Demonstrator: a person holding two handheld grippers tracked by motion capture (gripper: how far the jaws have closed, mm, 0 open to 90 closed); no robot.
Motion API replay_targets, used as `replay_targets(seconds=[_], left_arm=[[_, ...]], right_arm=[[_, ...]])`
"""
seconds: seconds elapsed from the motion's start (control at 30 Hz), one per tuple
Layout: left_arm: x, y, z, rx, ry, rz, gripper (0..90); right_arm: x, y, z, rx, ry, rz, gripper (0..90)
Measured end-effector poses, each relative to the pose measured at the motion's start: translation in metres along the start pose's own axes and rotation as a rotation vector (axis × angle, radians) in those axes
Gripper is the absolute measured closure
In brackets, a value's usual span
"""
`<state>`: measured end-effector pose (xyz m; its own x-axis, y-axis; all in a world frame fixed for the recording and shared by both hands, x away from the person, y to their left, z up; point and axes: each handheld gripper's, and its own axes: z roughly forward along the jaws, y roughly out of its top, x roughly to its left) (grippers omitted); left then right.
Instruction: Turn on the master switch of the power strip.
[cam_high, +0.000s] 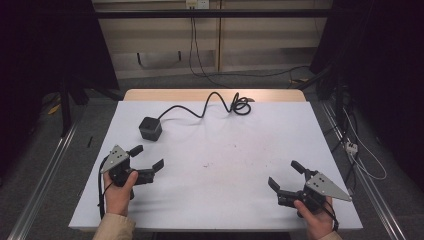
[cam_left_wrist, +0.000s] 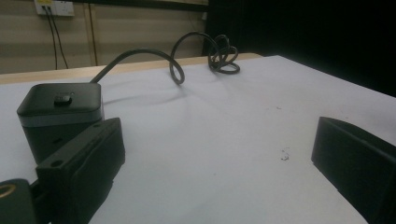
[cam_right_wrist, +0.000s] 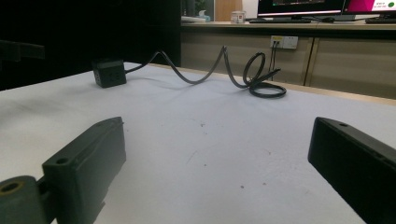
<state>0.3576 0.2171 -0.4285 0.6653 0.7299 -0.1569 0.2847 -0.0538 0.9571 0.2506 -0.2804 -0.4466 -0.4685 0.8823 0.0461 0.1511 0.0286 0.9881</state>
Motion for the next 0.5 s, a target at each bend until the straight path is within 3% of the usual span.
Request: replay_targets(seconds=[0.27,0.5], left_arm=[[0.006,0.010,0.008,0.009,0.007,0.008,3.1],[0.012,0.012,0.018,0.009,0.015,-0.013,4.1]], right_arm=[[-0.001,0.000,0.000,-0.002,0.003,-0.007,3.5],[-0.001,0.000,0.000,0.000,0.005,-0.013,3.5]])
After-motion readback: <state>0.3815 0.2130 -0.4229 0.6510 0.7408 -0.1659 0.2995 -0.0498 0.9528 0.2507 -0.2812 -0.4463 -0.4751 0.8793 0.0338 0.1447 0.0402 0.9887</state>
